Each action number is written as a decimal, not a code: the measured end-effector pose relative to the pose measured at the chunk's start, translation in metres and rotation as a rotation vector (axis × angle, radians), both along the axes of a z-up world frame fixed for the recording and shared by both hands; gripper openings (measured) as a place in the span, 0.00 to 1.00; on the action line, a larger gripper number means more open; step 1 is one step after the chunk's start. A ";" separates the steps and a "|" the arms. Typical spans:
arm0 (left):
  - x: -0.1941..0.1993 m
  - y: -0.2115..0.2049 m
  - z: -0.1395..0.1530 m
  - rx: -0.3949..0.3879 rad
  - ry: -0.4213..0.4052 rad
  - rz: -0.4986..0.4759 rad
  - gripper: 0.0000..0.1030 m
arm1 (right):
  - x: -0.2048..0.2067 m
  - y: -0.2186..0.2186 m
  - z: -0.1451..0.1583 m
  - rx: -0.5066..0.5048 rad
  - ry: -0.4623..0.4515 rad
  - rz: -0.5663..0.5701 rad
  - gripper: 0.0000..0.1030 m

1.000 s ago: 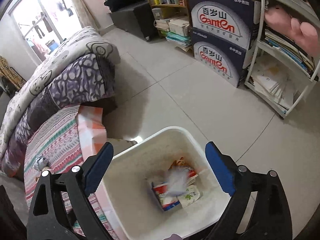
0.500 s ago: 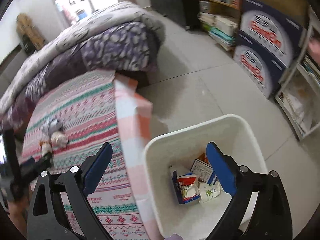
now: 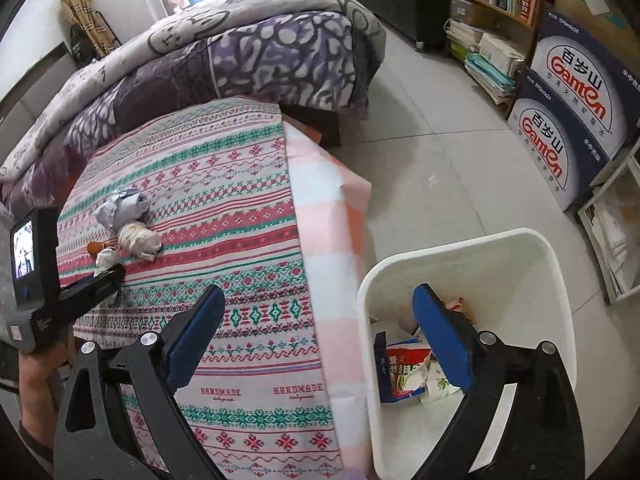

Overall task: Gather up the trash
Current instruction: 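Grasp a white tissue bundle with left gripper while right gripper grasps another tissue bundle, then carry the tissue bundle to the white bin and open the right gripper, then drop the white tissue bundle into the bin by opening the left gripper, then grasp the orange sausage wrapper with left gripper while right gripper grasps the crumpled paper, then carry the crumpled paper to the white bin and open the right gripper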

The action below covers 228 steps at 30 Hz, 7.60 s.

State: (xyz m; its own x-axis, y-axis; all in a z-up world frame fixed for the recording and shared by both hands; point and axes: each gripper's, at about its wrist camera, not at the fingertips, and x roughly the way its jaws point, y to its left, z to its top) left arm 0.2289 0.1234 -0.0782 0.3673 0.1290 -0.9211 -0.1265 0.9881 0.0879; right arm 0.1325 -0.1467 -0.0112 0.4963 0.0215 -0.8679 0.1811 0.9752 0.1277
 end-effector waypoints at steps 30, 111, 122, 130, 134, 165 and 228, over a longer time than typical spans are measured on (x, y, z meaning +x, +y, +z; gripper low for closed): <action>-0.103 0.060 0.077 -0.033 -0.005 0.082 0.34 | 0.088 0.184 -0.037 -0.127 -0.075 0.564 0.86; -0.114 -0.123 0.091 -0.076 -0.271 -0.203 0.34 | -0.031 -0.094 0.019 -0.075 -0.046 -0.110 0.35; -0.125 -0.195 0.079 -0.120 -0.243 -0.388 0.34 | -0.046 -0.142 0.021 -0.073 -0.058 -0.241 0.58; -0.143 -0.245 0.068 -0.218 -0.177 -0.565 0.36 | -0.053 -0.168 0.024 -0.029 -0.079 -0.347 0.67; -0.152 -0.264 0.061 -0.302 -0.121 -0.653 0.48 | -0.054 -0.173 0.024 -0.007 -0.084 -0.378 0.70; 0.042 0.063 0.000 -0.175 0.004 0.638 0.47 | -0.002 -0.046 0.017 0.061 -0.031 -0.006 0.81; -0.139 0.047 0.109 -0.187 -0.136 0.175 0.20 | 0.000 0.100 0.039 0.003 -0.100 0.279 0.55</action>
State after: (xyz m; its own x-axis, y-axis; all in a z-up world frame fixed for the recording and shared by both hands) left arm 0.0897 0.1699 0.0312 0.4765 0.0335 -0.8785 -0.2947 0.9476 -0.1237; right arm 0.1327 -0.0469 0.0282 0.5537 0.1720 -0.8148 -0.1081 0.9850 0.1344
